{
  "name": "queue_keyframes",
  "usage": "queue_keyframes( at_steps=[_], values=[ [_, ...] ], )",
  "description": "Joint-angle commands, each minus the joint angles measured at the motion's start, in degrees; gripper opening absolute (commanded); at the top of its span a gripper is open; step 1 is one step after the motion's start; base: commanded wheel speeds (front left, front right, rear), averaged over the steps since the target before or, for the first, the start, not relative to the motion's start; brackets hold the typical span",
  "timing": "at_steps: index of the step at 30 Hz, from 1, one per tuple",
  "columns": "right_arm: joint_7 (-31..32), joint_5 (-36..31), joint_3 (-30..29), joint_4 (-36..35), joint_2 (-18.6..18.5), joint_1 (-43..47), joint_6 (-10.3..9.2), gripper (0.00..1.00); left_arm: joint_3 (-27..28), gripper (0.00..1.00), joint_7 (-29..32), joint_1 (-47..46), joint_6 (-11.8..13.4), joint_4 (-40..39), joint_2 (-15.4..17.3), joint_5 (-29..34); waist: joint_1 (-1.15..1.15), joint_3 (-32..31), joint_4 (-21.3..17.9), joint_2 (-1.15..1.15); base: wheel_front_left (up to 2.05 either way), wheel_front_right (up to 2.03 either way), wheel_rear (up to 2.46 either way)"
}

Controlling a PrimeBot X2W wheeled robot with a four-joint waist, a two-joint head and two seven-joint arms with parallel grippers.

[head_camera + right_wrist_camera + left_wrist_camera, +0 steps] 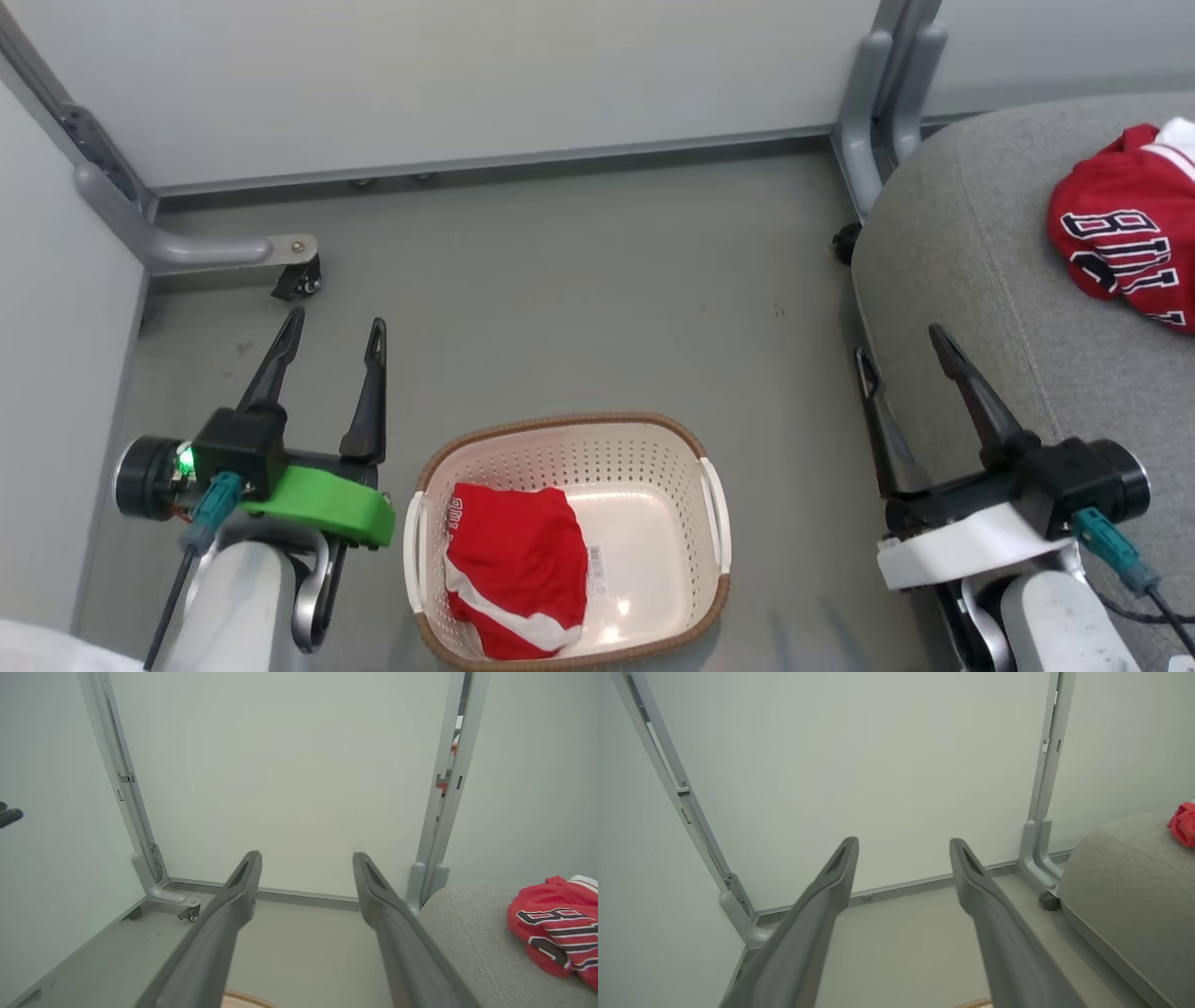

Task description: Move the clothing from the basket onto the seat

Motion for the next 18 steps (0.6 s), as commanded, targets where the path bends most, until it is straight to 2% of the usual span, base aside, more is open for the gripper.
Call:
queue_keyframes(
  at_steps=[1,10,18],
  values=[
    [-0.16,-0.51,-0.01,-0.62,-0.17,-1.66,-0.06,1.00,-1.15,1.00,0.04,-2.42,-0.31,1.50,0.86,0.06,0.00,4.91,-3.56,0.44,0.00,0.00,0.00],
    [-0.16,-1.02,0.87,-3.12,-0.16,-9.72,-0.06,1.00,-10.11,1.00,0.04,-12.77,-0.43,10.85,3.72,-1.24,0.00,15.44,-8.88,0.44,0.00,0.00,0.00],
    [-0.15,-1.46,1.71,-4.94,-0.14,-14.74,-0.06,1.00,-17.35,1.00,0.04,-19.74,-0.45,20.22,6.22,-2.87,0.00,23.43,-11.89,0.44,0.00,0.00,0.00]
  ],
)
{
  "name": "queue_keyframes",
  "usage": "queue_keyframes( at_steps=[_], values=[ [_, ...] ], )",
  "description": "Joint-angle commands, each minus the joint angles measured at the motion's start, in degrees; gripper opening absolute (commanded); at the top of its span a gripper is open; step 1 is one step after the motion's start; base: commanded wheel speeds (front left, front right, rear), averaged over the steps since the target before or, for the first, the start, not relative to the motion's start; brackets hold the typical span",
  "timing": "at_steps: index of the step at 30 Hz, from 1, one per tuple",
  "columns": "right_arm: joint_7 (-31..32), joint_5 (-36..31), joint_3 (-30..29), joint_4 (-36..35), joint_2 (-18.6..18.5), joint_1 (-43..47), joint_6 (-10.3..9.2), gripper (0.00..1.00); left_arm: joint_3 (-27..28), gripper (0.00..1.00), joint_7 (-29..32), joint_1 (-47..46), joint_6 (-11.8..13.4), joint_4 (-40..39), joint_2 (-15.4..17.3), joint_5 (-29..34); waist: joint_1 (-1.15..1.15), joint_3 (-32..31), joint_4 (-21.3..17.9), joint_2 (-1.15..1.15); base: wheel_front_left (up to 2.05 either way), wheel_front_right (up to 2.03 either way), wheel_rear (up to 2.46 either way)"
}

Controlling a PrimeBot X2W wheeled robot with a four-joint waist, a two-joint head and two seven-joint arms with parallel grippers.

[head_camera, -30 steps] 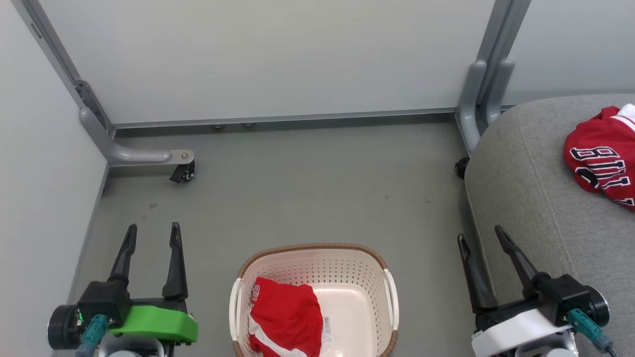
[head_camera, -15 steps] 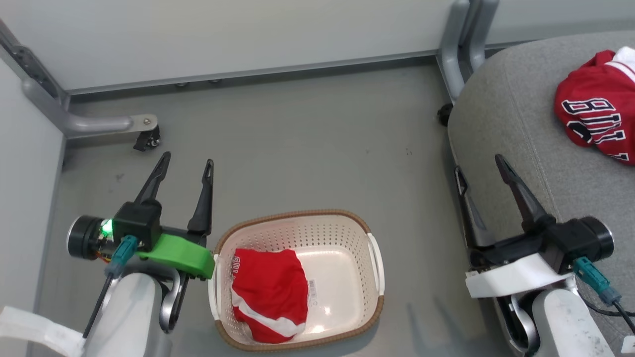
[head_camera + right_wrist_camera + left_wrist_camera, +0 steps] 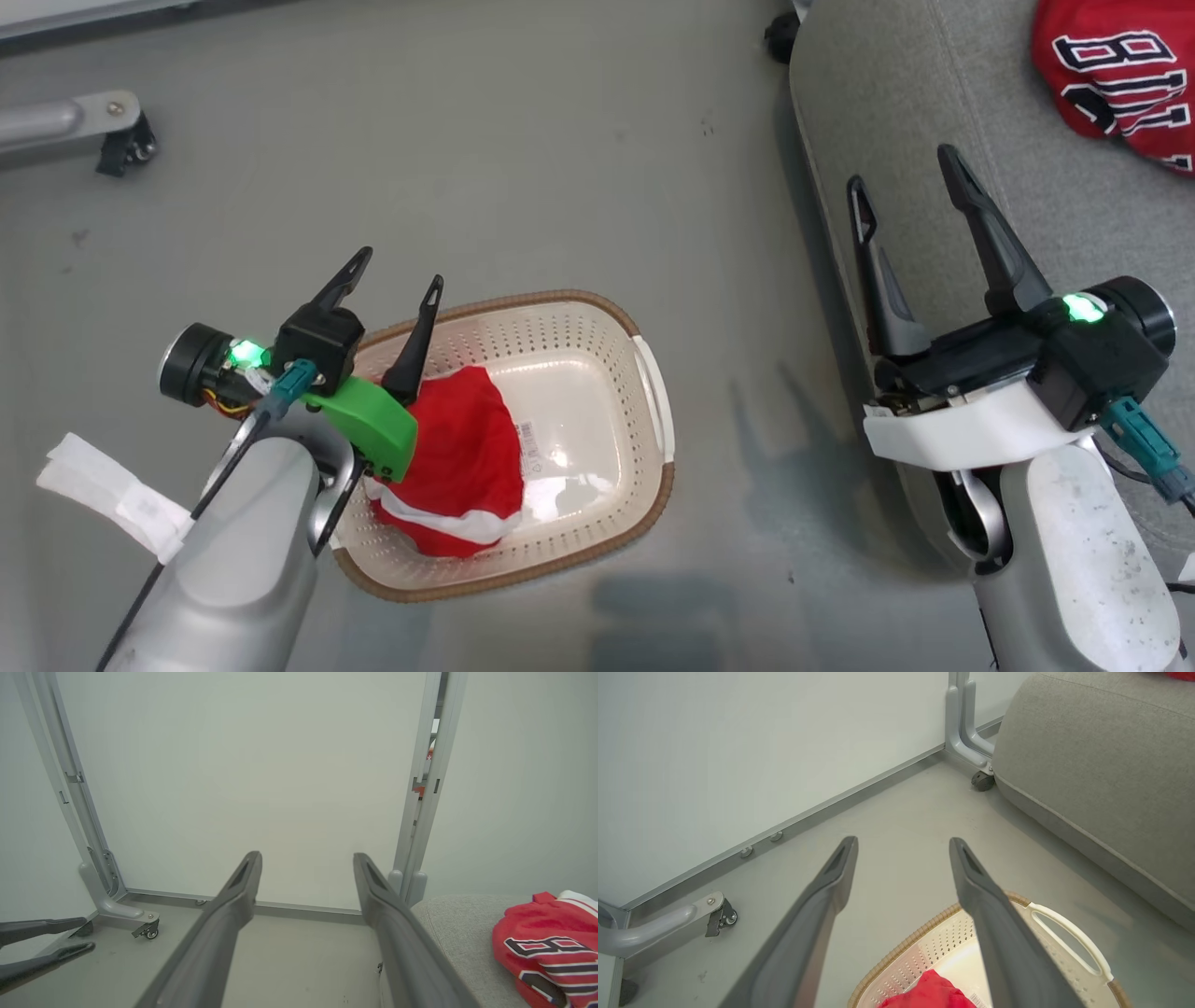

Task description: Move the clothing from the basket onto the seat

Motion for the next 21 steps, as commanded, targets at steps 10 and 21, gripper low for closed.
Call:
queue_keyframes(
  at_steps=[10,21],
  values=[
    [-0.16,-0.60,1.41,-2.28,-0.10,-5.57,-0.06,1.00,-8.78,1.00,0.04,-9.56,-0.12,11.91,1.97,-0.74,0.00,15.38,-6.27,0.44,0.00,0.00,0.00],
    [-0.16,-0.79,2.62,-4.33,-0.11,-8.62,-0.06,1.00,-18.14,1.00,0.46,-17.68,-0.12,26.15,2.28,-1.55,0.00,23.37,-8.18,0.44,0.00,0.00,0.00]
  ],
)
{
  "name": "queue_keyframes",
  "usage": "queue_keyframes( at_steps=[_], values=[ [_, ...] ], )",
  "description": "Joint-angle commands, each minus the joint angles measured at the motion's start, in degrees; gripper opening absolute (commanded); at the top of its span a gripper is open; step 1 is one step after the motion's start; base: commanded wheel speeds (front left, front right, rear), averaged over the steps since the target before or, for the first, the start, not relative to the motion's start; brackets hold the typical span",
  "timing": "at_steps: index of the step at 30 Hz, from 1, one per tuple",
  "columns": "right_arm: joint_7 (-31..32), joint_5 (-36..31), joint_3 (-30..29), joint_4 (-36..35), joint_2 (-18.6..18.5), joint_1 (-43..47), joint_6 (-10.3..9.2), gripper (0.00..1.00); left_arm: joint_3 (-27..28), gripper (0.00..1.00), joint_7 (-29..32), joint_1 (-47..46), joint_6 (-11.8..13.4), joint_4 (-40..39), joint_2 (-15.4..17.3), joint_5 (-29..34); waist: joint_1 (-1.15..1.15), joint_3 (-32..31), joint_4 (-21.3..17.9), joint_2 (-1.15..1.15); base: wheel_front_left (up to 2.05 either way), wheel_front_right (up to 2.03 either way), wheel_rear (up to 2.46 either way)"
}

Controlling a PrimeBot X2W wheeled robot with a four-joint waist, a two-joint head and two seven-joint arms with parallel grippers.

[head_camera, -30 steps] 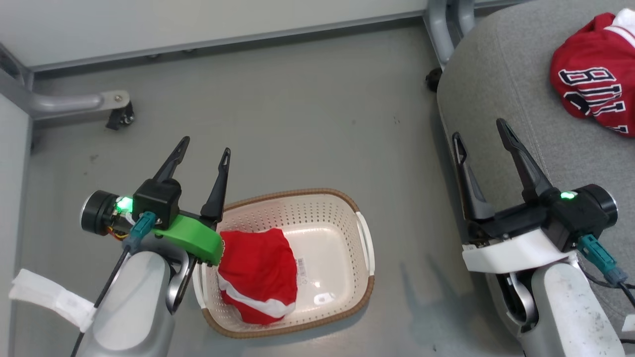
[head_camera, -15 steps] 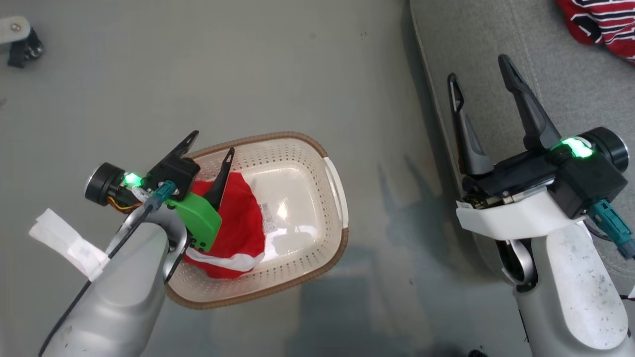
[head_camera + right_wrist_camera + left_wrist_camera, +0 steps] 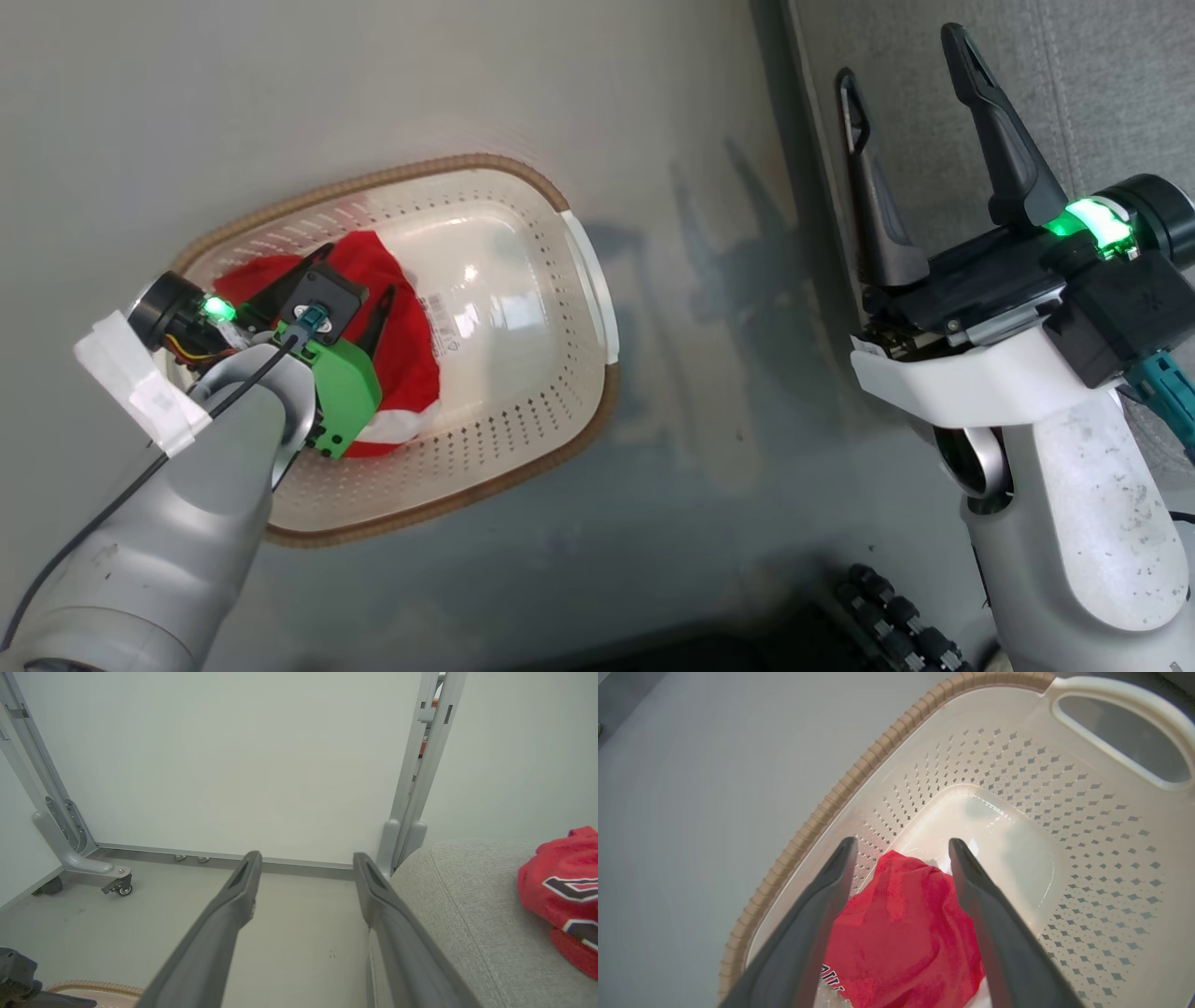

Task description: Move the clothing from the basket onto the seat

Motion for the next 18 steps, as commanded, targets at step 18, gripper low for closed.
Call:
queue_keyframes(
  at_steps=[18],
  values=[
    [-0.16,-0.97,-0.17,-4.78,-0.10,-0.53,-0.06,1.00,-10.82,1.00,6.39,-10.94,-0.04,10.96,2.47,0.09,-0.01,13.24,-3.34,0.44,0.00,0.00,0.00]
  ],
)
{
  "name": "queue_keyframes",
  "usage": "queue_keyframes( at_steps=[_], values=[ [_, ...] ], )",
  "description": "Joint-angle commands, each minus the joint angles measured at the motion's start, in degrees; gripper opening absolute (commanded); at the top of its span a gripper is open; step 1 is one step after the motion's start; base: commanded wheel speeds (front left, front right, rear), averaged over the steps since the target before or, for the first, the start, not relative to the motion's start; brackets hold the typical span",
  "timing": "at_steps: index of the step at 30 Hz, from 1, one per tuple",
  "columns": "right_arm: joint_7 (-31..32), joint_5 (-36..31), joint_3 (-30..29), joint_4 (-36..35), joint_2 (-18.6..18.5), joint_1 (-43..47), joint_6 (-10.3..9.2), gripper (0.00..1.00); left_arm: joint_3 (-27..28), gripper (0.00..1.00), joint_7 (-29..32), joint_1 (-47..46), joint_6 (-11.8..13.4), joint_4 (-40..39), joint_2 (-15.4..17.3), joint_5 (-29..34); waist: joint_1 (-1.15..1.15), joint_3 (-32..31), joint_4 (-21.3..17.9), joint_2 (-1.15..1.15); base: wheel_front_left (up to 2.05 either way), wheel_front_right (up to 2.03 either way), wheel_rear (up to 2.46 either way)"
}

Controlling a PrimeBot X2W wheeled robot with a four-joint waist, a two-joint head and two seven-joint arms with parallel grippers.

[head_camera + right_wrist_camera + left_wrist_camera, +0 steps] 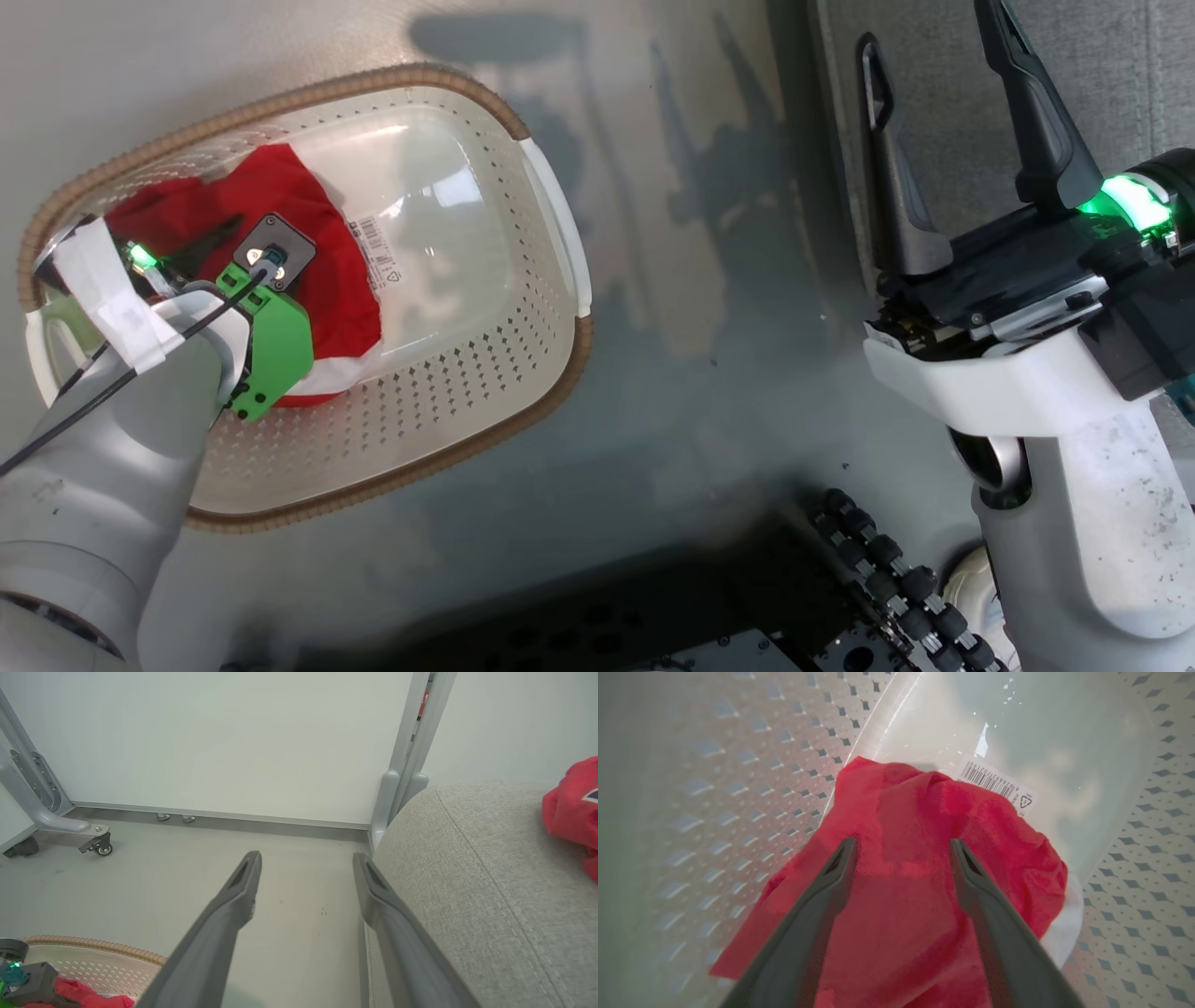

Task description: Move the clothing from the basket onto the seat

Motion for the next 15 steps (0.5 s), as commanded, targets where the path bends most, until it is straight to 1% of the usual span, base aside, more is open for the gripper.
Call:
queue_keyframes(
  at_steps=[1,5,10,15],
  values=[
    [-0.15,-0.48,-0.20,-0.59,-0.08,0.45,-0.06,1.00,-0.72,1.00,0.81,-1.69,0.04,0.30,0.62,0.84,-0.01,1.80,-0.31,0.44,0.00,0.00,0.00],
    [-0.15,-0.80,-0.42,-1.25,-0.08,0.94,-0.06,1.00,-2.13,1.00,3.33,-2.59,0.04,0.88,0.62,1.05,-0.01,3.00,-0.18,0.44,0.00,0.00,0.00],
    [-0.16,-1.22,-0.49,-2.22,-0.08,1.53,-0.06,1.00,-3.37,1.00,5.03,-3.72,0.06,1.14,0.60,1.72,-0.01,4.35,-0.19,0.44,0.00,0.00,0.00],
    [-0.16,-1.78,-0.88,-3.15,-0.08,2.55,-0.06,1.00,-3.88,1.00,6.10,-3.85,1.29,1.30,-0.23,1.56,-0.01,5.51,-0.04,0.44,0.00,0.00,0.00]
  ],
)
